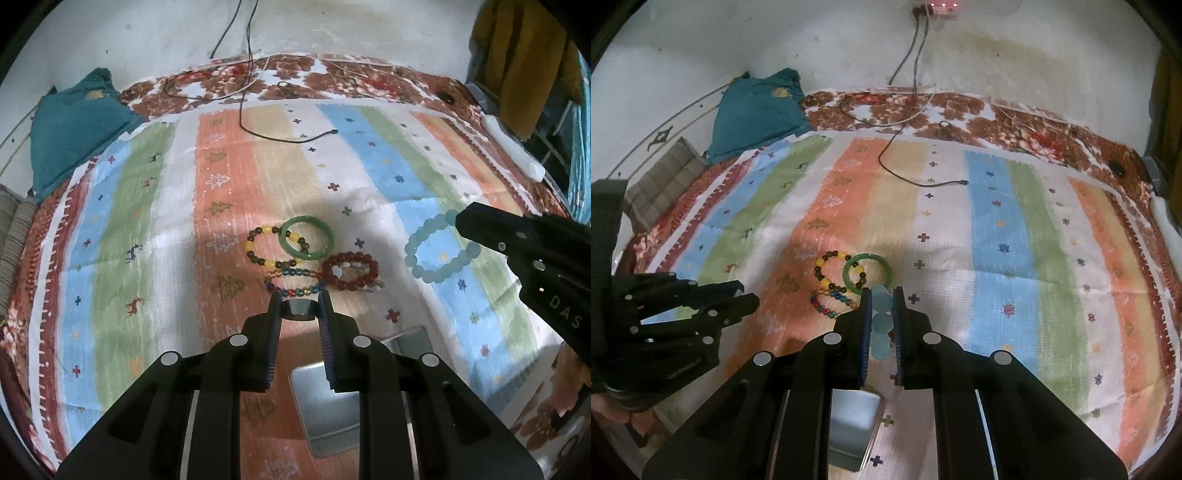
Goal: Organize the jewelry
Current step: 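Lift the light blue bracelet with the right gripper and carry it over the tin, then open the right gripper to drop the light blue bracelet into the tin, then move both grippers back toward the remaining bracelets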
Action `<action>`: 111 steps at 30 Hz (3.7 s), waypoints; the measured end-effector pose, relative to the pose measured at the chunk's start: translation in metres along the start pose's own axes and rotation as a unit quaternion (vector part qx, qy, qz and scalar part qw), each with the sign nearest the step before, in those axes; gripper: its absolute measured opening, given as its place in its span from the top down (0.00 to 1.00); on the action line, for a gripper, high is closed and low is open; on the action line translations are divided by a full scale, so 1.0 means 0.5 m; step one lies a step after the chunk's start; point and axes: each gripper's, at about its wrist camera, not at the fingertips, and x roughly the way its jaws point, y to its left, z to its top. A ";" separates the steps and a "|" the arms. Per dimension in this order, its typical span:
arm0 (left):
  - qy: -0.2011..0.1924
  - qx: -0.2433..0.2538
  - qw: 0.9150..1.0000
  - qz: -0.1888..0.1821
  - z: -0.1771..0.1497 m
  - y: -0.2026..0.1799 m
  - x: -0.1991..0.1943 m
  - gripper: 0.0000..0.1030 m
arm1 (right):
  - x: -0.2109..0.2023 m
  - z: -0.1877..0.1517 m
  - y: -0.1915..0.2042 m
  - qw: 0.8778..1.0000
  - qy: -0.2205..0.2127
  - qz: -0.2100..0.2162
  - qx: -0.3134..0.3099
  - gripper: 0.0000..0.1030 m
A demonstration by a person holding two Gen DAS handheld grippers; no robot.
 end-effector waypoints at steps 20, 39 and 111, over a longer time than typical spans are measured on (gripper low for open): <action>-0.010 0.003 1.000 -0.028 -0.071 -0.033 -0.050 0.81 | -0.057 -0.077 0.038 1.000 0.003 0.029 -0.012 0.88; -0.008 -0.003 1.000 -0.023 -0.102 -0.042 -0.062 0.71 | -0.067 -0.109 0.030 1.000 0.010 0.015 -0.002 0.72; 0.072 -0.065 0.995 0.027 0.006 0.075 0.117 0.29 | 0.146 -0.044 -0.081 0.989 0.132 -0.021 0.062 0.28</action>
